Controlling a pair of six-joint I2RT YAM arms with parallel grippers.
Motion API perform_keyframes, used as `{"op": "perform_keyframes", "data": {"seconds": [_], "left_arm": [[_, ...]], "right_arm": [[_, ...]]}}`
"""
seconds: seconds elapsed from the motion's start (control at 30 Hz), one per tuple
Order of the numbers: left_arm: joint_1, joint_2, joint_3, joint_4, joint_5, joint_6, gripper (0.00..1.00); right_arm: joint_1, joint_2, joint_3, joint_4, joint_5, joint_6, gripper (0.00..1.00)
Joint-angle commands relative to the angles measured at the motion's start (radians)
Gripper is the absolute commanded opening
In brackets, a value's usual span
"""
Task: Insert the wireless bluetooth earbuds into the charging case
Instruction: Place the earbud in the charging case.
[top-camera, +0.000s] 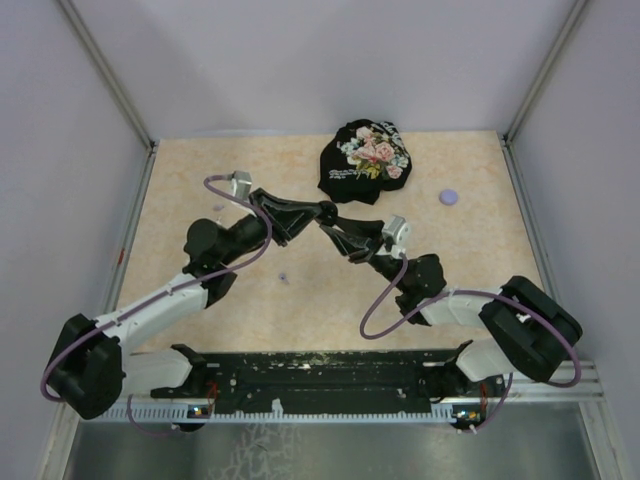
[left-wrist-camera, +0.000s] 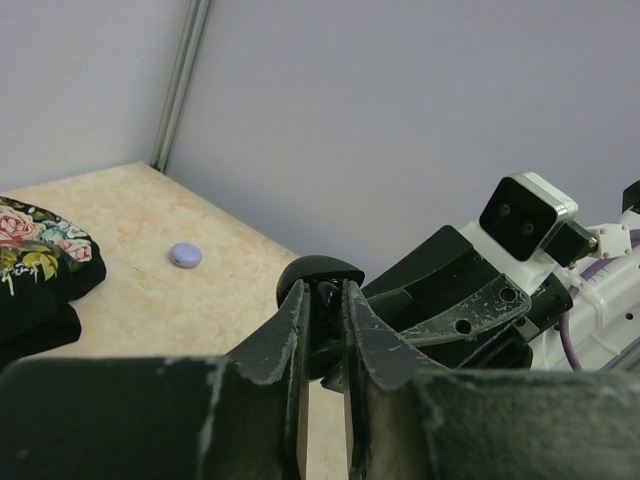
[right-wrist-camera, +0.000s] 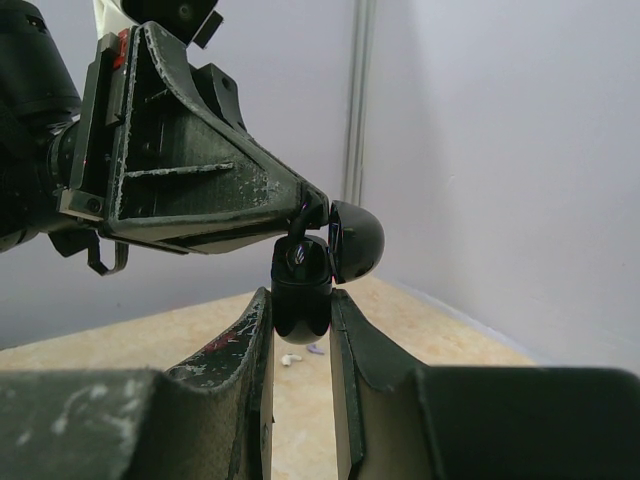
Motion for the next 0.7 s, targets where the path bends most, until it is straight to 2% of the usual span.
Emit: {"op": "perform_keyframes", "data": {"seconds": [0.0,0.27,0.4,0.57,0.67], "left_arm": [[-0.008,-0.022,-0.020,-0.022,-0.003,0.032,0.21],[-0.008,-0.058,-0.009,-0.079,-0.009,0.055,0.33],[-0.008,-0.077,-0.007,-0.092,-0.017,0.057,0.45],[-0.004,-0.117,0.040,-0.227,-0.025,0.095,0.60],[0.003,-0.127,0.080,-0.312,0.008,0.118,0.66]], "right_arm": [[0.011,-0.042,0.036,0.169,-0.027,0.025,0.00],[0.011,-0.043,0.033,0.169,-0.028,0.029,0.00],[0.011,-0.042,0.028,0.168,-0.023,0.028,0.00],[0.011,-0.043,0.017,0.168,-0.028,0.028,0.00],[0.011,-0.043,0.011,0.168,-0.034,0.029,0.00]]}}
